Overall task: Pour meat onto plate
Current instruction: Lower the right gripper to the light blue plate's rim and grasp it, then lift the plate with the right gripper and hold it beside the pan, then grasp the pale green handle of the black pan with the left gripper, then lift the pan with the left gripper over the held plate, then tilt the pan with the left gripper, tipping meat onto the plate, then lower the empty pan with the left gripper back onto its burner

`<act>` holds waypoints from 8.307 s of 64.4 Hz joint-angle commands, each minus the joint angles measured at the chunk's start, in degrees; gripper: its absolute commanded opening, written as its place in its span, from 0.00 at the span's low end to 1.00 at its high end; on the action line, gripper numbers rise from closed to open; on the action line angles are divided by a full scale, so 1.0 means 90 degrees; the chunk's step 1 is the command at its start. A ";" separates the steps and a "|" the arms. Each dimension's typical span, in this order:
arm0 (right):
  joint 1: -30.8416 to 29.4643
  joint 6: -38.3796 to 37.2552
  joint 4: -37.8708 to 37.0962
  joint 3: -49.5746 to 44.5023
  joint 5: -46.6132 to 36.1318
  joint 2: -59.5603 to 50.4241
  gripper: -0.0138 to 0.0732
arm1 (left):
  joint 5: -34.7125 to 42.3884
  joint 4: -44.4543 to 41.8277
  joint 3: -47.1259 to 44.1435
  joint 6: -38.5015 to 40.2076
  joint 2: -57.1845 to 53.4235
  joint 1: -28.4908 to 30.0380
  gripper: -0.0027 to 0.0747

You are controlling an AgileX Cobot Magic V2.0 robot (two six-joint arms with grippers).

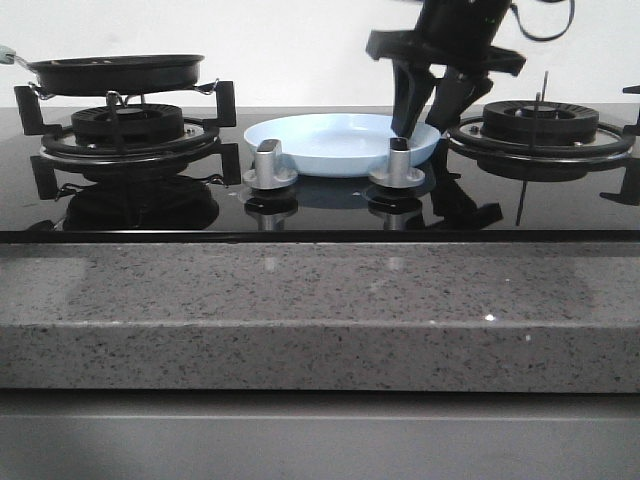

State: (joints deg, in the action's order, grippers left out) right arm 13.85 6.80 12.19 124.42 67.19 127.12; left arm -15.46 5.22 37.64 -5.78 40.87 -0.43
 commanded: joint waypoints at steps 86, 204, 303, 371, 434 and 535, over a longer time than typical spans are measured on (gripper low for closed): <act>-0.0126 -0.0032 0.0712 -0.0330 0.0825 -0.2077 0.09 | 0.0538 0.0064 0.0248 0.0066 -0.0002 -0.0002 0.51; 0.0366 0.0158 0.1087 -0.5144 -0.2652 -0.4248 0.09 | -0.3133 0.7333 0.4124 -0.2250 0.5531 0.2169 0.51; 0.0366 0.0158 0.1087 -0.5144 -0.2652 -0.4248 0.09 | -0.3674 0.8918 0.4983 -0.2850 0.7040 0.2139 0.15; 0.0366 0.0158 0.1086 -0.5144 -0.2653 -0.4248 0.09 | -0.4254 0.9266 0.4983 -0.3837 0.5314 0.1270 0.01; 0.0366 0.0158 0.1086 -0.5144 -0.2653 -0.4248 0.09 | -0.1155 0.1637 0.5483 -0.2671 0.3937 -0.3595 0.01; 0.0366 0.0158 0.1086 -0.5144 -0.2653 -0.4248 0.09 | -0.1824 0.5836 0.5454 -0.2212 0.4340 0.0111 0.01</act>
State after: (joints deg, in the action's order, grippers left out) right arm 17.29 7.84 20.48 76.56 45.59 91.35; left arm -31.34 37.39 84.92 -17.03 79.10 -5.85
